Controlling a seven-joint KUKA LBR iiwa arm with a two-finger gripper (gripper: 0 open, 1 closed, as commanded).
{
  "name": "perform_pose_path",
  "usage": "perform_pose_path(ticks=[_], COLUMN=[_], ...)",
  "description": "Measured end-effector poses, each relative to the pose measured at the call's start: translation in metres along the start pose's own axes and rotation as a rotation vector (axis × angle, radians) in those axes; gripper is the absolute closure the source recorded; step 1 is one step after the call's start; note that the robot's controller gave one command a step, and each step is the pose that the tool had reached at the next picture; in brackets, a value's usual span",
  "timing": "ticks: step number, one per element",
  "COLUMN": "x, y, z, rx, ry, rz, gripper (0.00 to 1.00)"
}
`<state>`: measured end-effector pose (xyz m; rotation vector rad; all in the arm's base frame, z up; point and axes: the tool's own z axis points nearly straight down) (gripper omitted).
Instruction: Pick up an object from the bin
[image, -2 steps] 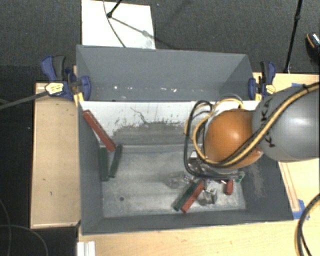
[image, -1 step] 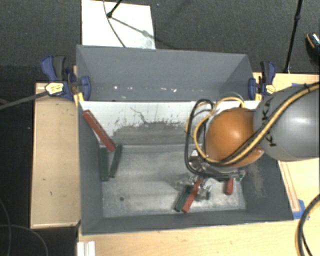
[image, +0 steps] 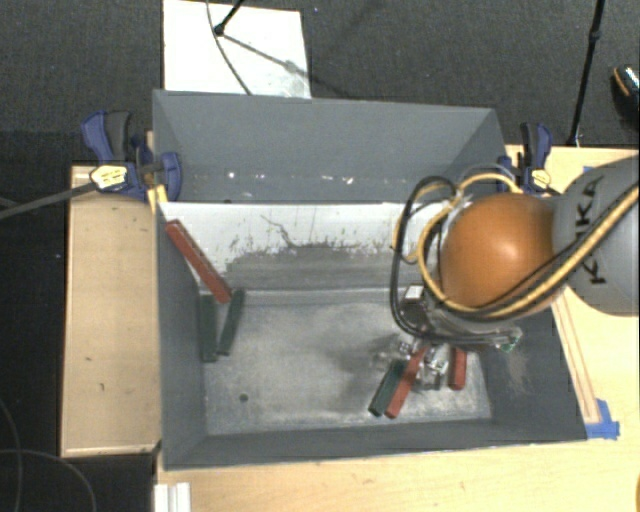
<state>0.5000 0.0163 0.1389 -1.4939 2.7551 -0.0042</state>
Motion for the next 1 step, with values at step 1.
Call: perform_pose_path(ticks=[1], x=[-0.0035], y=[0.0058], z=[-0.0922], rx=[0.002], ry=[-0.001], rz=[-0.018], gripper=[1.00])
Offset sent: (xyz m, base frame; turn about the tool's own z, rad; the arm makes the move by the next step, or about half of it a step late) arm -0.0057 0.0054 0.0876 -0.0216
